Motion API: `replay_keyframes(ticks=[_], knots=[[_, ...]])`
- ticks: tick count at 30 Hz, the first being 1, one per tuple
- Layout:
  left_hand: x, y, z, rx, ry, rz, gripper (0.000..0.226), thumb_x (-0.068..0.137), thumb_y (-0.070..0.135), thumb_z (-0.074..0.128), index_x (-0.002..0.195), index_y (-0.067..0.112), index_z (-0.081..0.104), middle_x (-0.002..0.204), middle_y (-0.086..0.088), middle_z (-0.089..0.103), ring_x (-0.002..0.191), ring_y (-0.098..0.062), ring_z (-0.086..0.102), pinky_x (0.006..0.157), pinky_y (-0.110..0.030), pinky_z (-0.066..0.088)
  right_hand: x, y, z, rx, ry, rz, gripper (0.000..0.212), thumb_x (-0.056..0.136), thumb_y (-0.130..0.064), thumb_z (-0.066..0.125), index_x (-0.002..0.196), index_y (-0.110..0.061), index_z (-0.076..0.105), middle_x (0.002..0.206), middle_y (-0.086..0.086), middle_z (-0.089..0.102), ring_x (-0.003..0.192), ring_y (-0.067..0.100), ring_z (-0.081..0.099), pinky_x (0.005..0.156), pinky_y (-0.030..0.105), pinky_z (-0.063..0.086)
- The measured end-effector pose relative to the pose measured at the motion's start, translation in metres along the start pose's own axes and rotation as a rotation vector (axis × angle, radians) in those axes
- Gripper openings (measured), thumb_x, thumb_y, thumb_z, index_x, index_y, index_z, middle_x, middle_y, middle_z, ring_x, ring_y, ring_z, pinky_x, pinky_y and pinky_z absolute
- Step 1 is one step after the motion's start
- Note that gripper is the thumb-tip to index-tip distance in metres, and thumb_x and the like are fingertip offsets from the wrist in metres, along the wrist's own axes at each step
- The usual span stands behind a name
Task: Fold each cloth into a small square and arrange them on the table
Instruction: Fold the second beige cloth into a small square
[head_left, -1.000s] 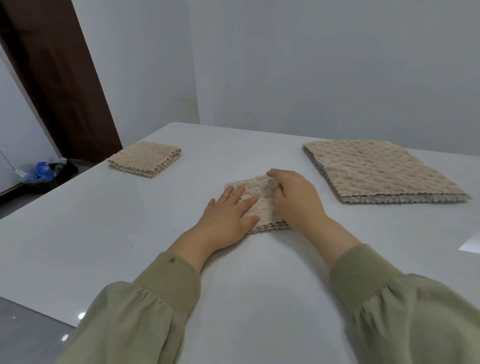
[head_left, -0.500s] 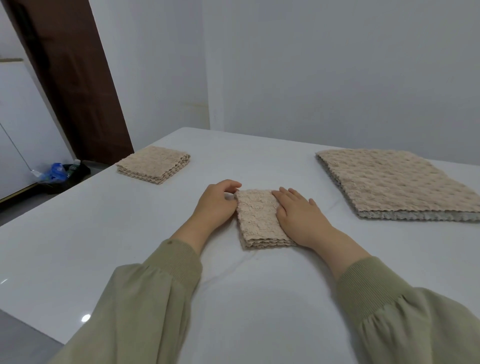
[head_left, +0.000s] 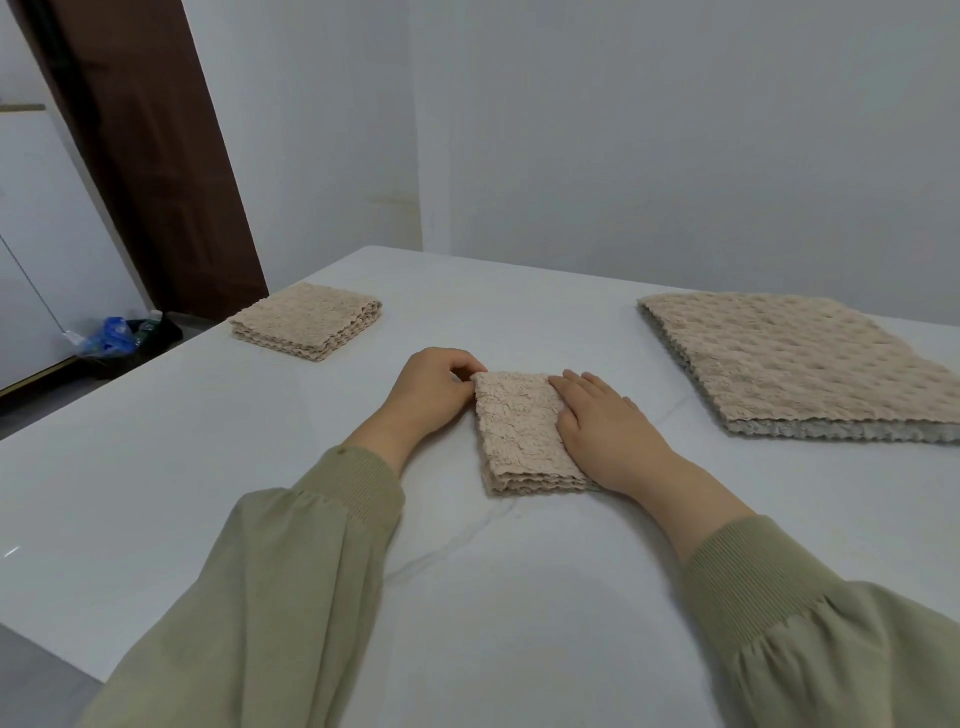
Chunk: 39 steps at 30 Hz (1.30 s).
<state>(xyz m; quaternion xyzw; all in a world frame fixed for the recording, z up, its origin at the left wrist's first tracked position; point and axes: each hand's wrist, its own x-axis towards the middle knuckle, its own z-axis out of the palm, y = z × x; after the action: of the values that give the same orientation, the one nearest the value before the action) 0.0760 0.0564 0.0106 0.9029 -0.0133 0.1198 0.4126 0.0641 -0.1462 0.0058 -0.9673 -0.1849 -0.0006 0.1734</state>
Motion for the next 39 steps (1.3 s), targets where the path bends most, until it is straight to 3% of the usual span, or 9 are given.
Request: replay_keyframes(ticks=[4, 10, 15, 18, 21, 24, 26, 36, 39], knots=[[0.005, -0.003, -0.003, 0.078, 0.04, -0.017, 0.02, 0.08, 0.002, 0.062, 0.073, 0.018, 0.072, 0.074, 0.007, 0.066, 0.073, -0.004, 0.056, 0.062, -0.008, 0.037, 0.001, 0.0, 0.001, 0.002, -0.003, 0.009, 0.048, 0.1, -0.026, 0.023, 0.147, -0.025, 0.023, 0.157, -0.005, 0.018, 0.145, 0.013, 0.01, 0.118, 0.044, 0.011], [0.008, -0.005, 0.001, 0.179, 0.045, -0.093, 0.026, 0.08, 0.004, 0.06, 0.066, 0.025, 0.066, 0.077, 0.006, 0.065, 0.086, -0.016, 0.059, 0.08, -0.03, 0.049, 0.001, 0.0, 0.001, 0.002, -0.012, 0.004, 0.048, 0.099, -0.026, 0.023, 0.147, -0.025, 0.023, 0.157, -0.004, 0.017, 0.145, 0.013, 0.009, 0.117, 0.046, 0.011], [-0.006, -0.004, 0.001, 0.053, 0.137, -0.08, 0.021, 0.091, 0.008, 0.054, 0.098, 0.017, 0.072, 0.107, 0.002, 0.067, 0.108, -0.014, 0.056, 0.088, -0.022, 0.038, 0.0, -0.001, 0.001, 0.004, -0.006, 0.013, 0.049, 0.099, -0.025, 0.023, 0.148, -0.025, 0.022, 0.157, -0.005, 0.017, 0.145, 0.013, 0.009, 0.118, 0.045, 0.01], [-0.024, 0.013, 0.003, 0.007, 0.219, 0.066, 0.031, 0.096, 0.01, 0.044, 0.119, 0.019, 0.063, 0.125, 0.003, 0.059, 0.126, -0.013, 0.041, 0.1, -0.018, 0.027, 0.0, -0.001, 0.001, -0.003, 0.005, 0.006, 0.049, 0.099, -0.025, 0.023, 0.148, -0.024, 0.022, 0.157, -0.004, 0.017, 0.145, 0.014, 0.01, 0.117, 0.046, 0.011], [-0.039, 0.034, 0.016, 0.177, 0.015, 0.149, 0.04, 0.1, 0.019, 0.037, 0.139, 0.016, 0.044, 0.144, -0.002, 0.043, 0.138, -0.015, 0.025, 0.111, -0.025, 0.019, 0.001, 0.0, 0.003, -0.017, 0.015, 0.002, 0.049, 0.098, -0.025, 0.023, 0.148, -0.023, 0.023, 0.157, -0.004, 0.018, 0.145, 0.014, 0.012, 0.117, 0.046, 0.013], [-0.048, 0.032, 0.027, 0.549, -0.359, 0.027, 0.055, 0.102, 0.035, 0.022, 0.151, 0.015, 0.007, 0.159, 0.0, 0.001, 0.146, -0.018, -0.003, 0.117, -0.043, 0.007, 0.002, 0.001, 0.003, -0.032, -0.009, 0.01, 0.05, 0.098, -0.026, 0.023, 0.148, -0.023, 0.021, 0.157, -0.004, 0.016, 0.145, 0.014, 0.01, 0.117, 0.046, 0.011], [-0.048, 0.027, 0.025, 0.604, -0.426, -0.014, 0.058, 0.101, 0.04, 0.018, 0.151, 0.018, -0.002, 0.159, 0.004, -0.009, 0.145, -0.015, -0.01, 0.117, -0.045, 0.002, 0.003, 0.001, 0.002, -0.041, -0.041, 0.024, 0.051, 0.098, -0.026, 0.023, 0.149, -0.022, 0.019, 0.158, -0.004, 0.015, 0.145, 0.013, 0.009, 0.117, 0.046, 0.01], [-0.066, 0.021, 0.021, 0.587, -0.268, 0.049, 0.055, 0.101, 0.043, 0.018, 0.151, 0.024, 0.005, 0.159, 0.006, -0.002, 0.146, -0.017, -0.003, 0.117, -0.043, 0.002, -0.024, 0.016, -0.001, -0.09, 0.03, 0.122, 0.053, 0.098, -0.03, 0.019, 0.15, -0.017, 0.017, 0.158, 0.0, 0.016, 0.145, 0.019, 0.012, 0.116, 0.05, 0.005], [-0.07, 0.021, 0.019, 0.514, -0.196, 0.038, 0.056, 0.1, 0.044, 0.024, 0.151, 0.023, 0.012, 0.159, 0.002, 0.006, 0.146, -0.02, 0.003, 0.118, -0.045, 0.006, -0.035, 0.018, -0.002, -0.025, 0.144, 0.124, 0.052, 0.1, -0.034, 0.022, 0.148, -0.014, 0.022, 0.158, 0.005, 0.016, 0.145, 0.019, 0.011, 0.116, 0.048, 0.005]])
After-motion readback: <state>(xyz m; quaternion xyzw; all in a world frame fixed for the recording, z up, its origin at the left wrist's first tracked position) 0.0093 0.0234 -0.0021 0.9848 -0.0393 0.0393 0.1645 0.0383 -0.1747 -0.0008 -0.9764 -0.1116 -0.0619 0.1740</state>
